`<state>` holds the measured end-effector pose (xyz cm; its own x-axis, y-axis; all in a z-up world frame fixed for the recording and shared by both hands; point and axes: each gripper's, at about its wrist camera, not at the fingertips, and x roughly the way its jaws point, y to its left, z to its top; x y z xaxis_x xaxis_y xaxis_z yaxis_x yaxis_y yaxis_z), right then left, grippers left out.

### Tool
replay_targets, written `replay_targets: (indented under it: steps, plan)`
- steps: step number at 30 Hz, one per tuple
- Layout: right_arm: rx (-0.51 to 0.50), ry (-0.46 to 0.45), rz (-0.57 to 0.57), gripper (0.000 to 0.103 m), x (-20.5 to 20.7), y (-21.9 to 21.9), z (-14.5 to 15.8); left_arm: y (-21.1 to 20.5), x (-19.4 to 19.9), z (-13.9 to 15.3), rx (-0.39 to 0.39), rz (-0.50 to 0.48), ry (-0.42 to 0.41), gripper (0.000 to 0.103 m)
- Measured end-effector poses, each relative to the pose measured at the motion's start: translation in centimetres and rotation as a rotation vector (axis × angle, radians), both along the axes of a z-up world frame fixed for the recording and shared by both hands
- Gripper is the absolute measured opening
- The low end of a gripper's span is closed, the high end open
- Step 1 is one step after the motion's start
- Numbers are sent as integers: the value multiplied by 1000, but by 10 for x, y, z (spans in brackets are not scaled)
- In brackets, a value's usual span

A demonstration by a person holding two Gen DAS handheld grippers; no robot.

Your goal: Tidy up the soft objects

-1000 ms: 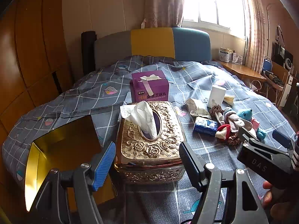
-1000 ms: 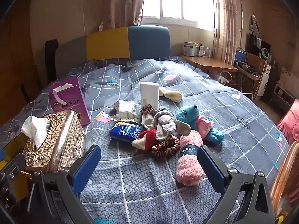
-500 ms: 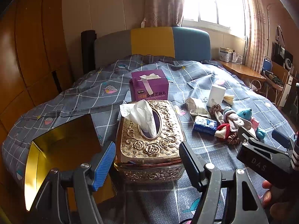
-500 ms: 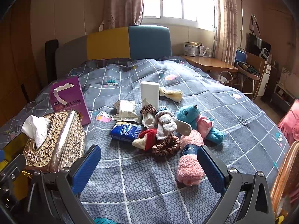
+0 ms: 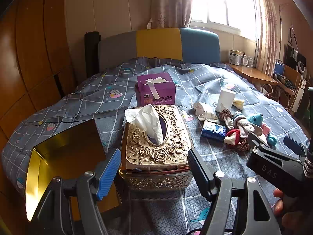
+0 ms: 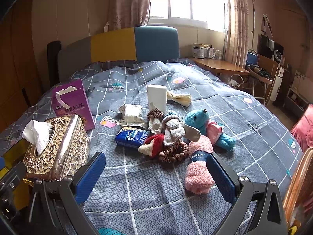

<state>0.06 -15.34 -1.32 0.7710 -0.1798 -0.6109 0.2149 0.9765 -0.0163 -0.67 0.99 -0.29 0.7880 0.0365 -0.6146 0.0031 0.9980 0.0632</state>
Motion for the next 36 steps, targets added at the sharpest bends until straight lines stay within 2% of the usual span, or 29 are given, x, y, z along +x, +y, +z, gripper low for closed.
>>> replay_targets:
  steps: [36]
  plan:
    - [20, 6, -21, 103, 0, -14, -3, -7, -1, 1, 4, -31, 15, 72]
